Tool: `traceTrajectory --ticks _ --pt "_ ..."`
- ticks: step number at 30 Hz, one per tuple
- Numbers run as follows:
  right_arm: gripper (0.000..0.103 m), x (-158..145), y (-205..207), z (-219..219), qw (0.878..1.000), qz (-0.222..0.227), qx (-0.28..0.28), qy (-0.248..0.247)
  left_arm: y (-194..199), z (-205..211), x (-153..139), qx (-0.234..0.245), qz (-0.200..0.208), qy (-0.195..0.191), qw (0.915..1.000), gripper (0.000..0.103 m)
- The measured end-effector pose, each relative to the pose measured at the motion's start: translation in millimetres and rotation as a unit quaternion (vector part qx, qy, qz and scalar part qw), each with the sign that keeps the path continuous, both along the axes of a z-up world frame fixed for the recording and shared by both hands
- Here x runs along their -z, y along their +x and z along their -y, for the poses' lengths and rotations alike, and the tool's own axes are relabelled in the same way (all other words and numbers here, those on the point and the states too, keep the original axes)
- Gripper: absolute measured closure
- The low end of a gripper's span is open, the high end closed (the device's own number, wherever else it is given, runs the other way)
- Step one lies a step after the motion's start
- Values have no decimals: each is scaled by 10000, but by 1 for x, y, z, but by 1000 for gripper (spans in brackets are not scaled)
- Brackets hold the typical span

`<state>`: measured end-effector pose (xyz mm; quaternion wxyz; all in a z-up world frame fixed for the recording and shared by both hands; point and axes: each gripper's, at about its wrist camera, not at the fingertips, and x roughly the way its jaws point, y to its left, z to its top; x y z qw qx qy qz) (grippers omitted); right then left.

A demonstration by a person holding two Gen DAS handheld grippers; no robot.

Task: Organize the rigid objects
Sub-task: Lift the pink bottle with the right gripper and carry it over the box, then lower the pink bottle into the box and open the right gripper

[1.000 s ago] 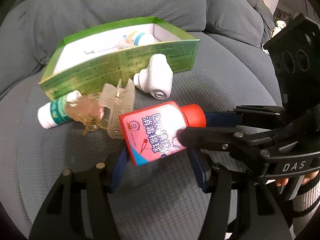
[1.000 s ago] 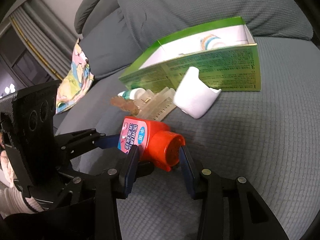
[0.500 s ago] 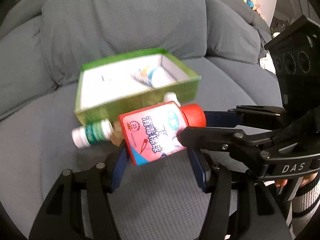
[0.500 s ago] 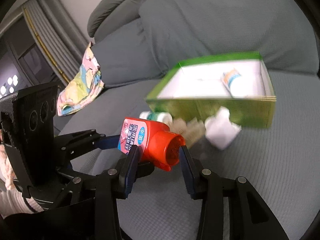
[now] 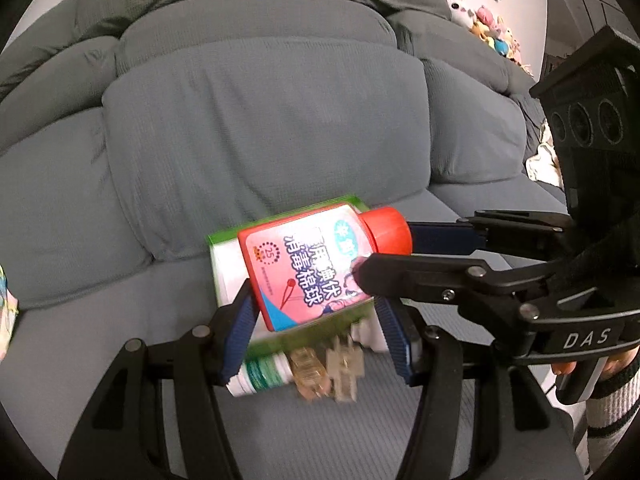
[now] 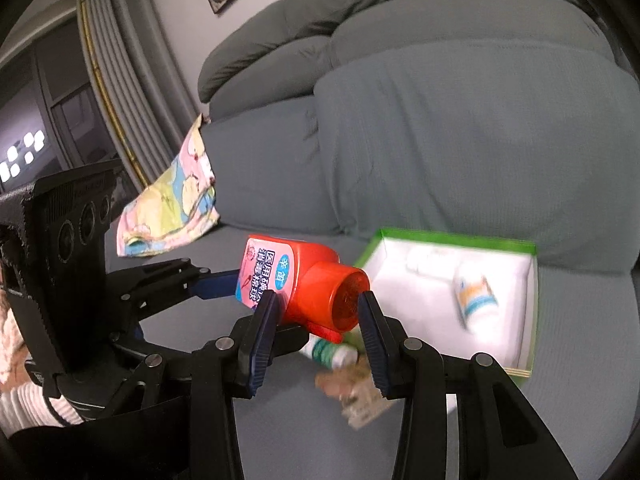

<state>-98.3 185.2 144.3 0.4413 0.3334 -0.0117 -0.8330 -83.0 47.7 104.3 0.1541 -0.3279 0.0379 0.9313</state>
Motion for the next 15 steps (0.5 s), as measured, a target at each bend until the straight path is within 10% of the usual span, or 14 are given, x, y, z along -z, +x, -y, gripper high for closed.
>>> traceTrajectory --ticks 15 --pt "60 6 -63 39 9996 48 43 271 -68 21 23 -108 407 324 9986 45"
